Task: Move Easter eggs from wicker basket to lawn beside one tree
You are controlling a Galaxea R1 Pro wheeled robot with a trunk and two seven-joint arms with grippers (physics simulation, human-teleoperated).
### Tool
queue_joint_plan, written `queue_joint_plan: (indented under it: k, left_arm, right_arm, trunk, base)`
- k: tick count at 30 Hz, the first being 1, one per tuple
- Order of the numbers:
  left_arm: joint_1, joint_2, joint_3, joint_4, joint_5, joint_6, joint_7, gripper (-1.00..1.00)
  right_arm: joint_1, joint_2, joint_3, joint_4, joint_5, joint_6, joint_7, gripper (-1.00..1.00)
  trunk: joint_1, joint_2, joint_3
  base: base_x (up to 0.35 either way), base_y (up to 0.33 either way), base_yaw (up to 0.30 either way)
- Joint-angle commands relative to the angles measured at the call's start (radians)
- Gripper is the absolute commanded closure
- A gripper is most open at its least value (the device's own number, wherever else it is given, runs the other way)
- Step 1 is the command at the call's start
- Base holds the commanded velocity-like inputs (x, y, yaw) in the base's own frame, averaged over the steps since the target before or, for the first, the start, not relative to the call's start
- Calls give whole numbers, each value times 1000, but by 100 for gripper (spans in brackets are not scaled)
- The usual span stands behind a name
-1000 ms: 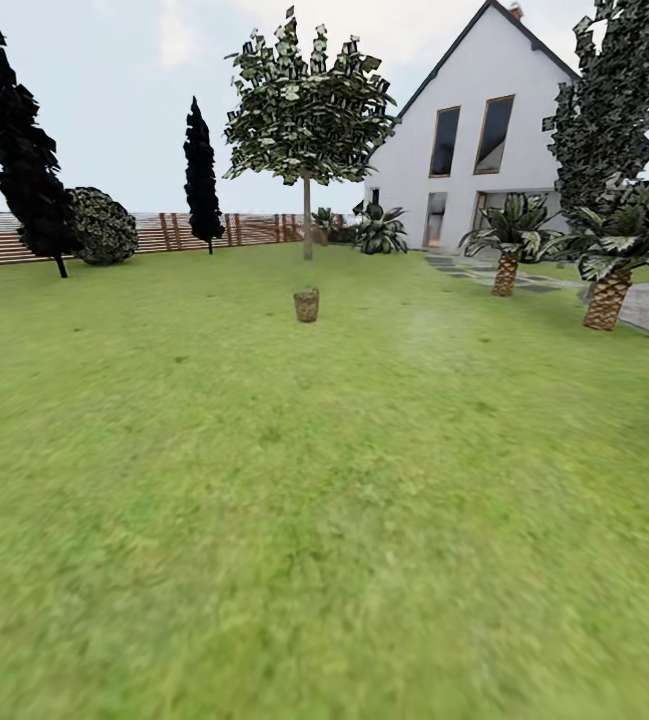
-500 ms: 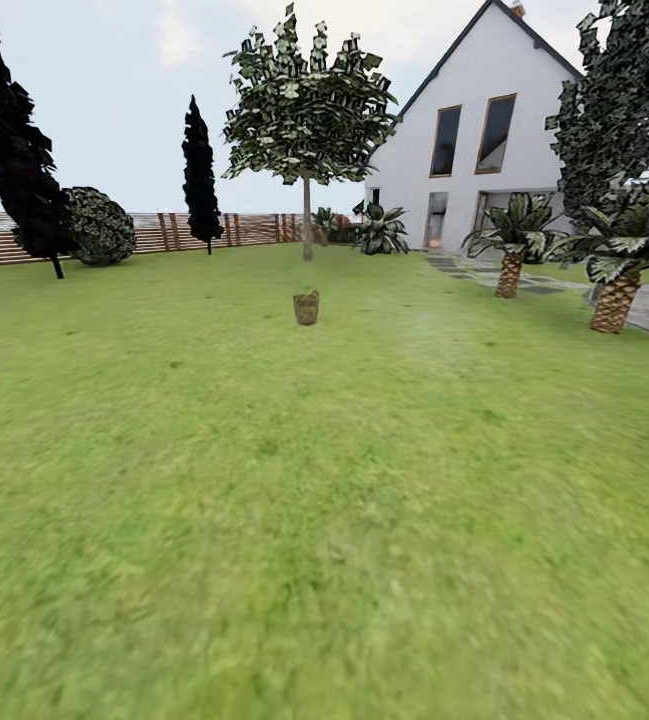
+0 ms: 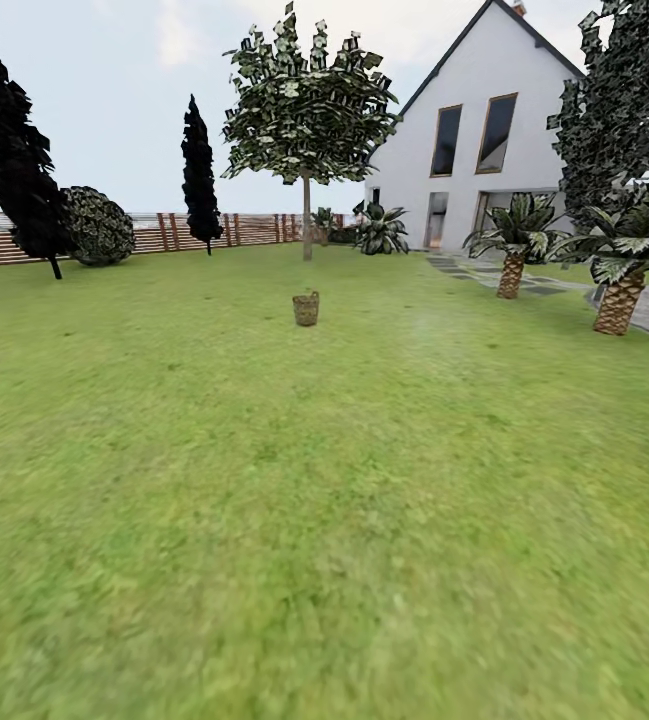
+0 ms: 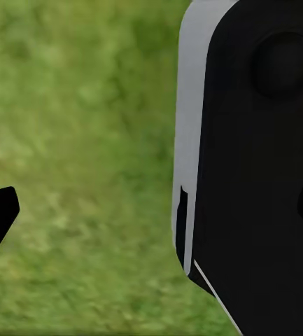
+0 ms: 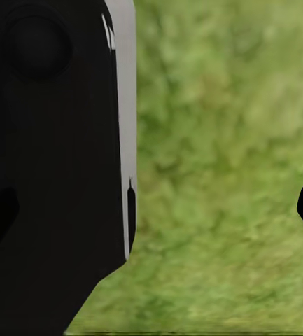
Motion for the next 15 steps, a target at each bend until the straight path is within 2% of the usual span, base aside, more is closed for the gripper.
queue_joint_plan:
  k: [1, 6, 15]
  left_arm:
    - [1, 0, 1, -2, 0, 1, -1, -100]
    - [1, 1, -1, -3, 0, 1, -2, -100]
    - [1, 1, 0, -4, 0, 2, -1, -100]
  right_arm:
    - [-1, 0, 0, 4, -2, -1, -2, -100]
    - [-1, -1, -3, 6, -6, -4, -2, -100]
    - [-1, -1, 0, 6, -4, -4, -2, -100]
  trunk:
    - [0, 0, -1]
    - [0, 0, -1]
    - [0, 0, -1]
  base:
    - [1, 0, 0]
    - [60, 0, 0]
    - [309, 0, 0]
